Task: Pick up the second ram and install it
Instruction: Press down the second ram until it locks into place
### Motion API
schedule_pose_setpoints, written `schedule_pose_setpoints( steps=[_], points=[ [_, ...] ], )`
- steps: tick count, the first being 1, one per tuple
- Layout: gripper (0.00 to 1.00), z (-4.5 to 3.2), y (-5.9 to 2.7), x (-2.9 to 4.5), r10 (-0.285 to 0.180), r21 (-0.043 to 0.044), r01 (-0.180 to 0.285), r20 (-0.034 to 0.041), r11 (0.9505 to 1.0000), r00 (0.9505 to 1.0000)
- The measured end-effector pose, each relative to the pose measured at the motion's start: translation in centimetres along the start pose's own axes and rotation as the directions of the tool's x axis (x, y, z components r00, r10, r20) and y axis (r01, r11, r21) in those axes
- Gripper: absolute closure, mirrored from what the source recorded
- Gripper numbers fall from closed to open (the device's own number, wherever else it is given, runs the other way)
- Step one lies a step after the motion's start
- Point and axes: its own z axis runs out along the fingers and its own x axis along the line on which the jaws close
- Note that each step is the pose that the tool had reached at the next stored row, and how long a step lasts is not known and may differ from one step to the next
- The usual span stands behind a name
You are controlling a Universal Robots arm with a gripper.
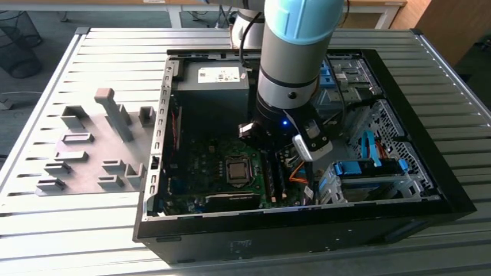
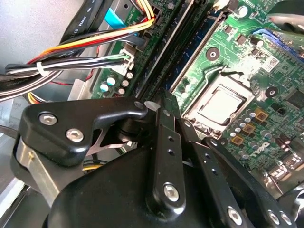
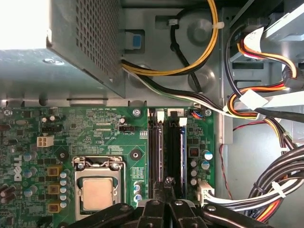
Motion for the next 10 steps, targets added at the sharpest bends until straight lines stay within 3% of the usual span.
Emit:
schedule_pose_setpoints(
  steps=[6, 10],
  points=[
    [0.89, 0.44, -0.01, 0.01, 0.000, 0.0002, 0.000, -0.0001, 1.0000, 1.0000],
    [0.89, 0.01, 0.05, -0.02, 0.000, -0.0040, 0.000, 0.0012, 1.0000, 1.0000]
  ],
)
